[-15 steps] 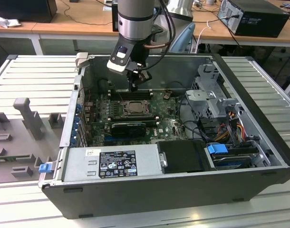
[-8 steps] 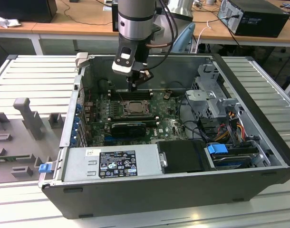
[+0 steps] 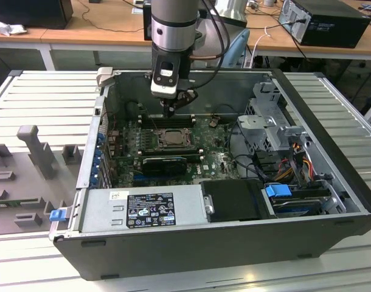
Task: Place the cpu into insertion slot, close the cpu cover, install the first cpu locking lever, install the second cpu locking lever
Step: 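Install the first cpu locking lever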
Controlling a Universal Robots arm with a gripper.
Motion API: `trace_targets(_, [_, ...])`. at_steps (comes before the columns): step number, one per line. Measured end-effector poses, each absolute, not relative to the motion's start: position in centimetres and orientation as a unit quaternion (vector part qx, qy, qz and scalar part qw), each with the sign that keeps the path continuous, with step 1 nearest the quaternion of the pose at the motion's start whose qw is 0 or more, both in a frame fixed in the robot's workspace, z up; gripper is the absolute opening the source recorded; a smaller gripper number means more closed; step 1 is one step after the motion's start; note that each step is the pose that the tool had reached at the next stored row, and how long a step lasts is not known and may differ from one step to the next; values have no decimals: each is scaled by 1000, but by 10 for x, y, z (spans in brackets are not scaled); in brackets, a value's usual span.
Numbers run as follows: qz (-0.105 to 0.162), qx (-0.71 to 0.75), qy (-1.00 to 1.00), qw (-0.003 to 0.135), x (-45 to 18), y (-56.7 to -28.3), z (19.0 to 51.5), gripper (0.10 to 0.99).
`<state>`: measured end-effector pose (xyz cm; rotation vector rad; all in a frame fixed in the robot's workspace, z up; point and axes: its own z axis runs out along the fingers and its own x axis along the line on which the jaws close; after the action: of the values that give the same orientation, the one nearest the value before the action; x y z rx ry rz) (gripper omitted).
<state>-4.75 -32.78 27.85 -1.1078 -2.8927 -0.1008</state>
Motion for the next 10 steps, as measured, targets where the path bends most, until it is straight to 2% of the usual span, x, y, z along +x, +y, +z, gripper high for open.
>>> trace_targets(10, [-31, -312, -949, 23, -47, -328, 278, 106])
